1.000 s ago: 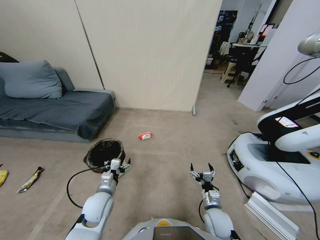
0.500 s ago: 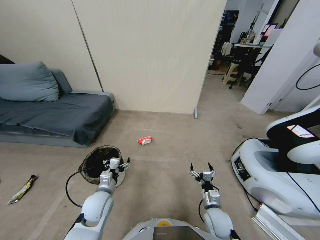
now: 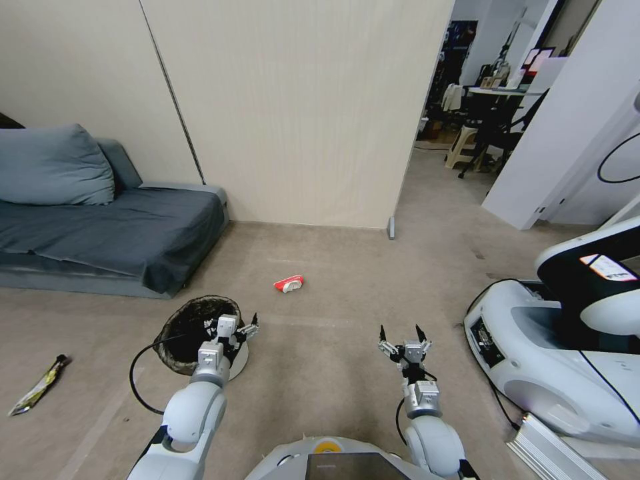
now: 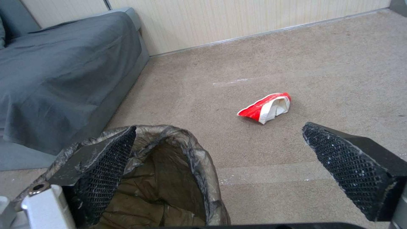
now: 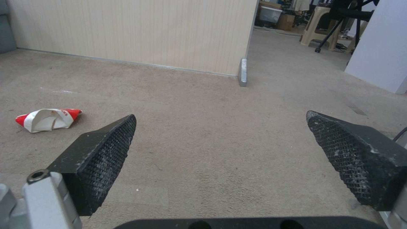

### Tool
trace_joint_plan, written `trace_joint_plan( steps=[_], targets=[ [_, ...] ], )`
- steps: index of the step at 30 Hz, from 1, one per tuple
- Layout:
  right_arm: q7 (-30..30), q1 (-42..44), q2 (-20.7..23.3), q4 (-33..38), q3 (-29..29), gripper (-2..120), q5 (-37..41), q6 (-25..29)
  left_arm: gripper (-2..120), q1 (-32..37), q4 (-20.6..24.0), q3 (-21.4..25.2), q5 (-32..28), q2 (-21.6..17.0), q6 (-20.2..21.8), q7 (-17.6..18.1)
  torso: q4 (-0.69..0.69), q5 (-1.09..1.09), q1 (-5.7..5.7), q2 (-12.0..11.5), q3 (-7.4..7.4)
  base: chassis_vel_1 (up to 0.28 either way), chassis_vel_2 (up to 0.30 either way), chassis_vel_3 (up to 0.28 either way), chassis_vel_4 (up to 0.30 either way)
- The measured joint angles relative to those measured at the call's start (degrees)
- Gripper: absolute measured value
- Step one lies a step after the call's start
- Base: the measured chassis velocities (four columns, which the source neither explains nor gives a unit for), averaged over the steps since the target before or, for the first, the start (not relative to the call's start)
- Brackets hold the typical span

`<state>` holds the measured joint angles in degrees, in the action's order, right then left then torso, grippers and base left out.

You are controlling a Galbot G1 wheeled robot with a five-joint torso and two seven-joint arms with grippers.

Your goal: Pick up the trash bin, then pick up the garbage from the floor and place it into the trash bin.

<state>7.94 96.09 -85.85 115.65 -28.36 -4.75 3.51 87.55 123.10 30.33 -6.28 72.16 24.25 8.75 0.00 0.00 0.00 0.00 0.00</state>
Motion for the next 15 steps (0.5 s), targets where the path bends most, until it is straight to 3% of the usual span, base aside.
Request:
trace_joint_plan(
  steps=[15],
  targets=[
    [-0.16,-0.12,-0.13,-0.23,0.34,100,-0.4,-0.41,100,0.33,-0.3,0.34,0.0,0.27,-0.51,-0.36,0.0,0.0,0.0,0.0,0.0,0.0,0.0,0.0,0.0]
  ],
)
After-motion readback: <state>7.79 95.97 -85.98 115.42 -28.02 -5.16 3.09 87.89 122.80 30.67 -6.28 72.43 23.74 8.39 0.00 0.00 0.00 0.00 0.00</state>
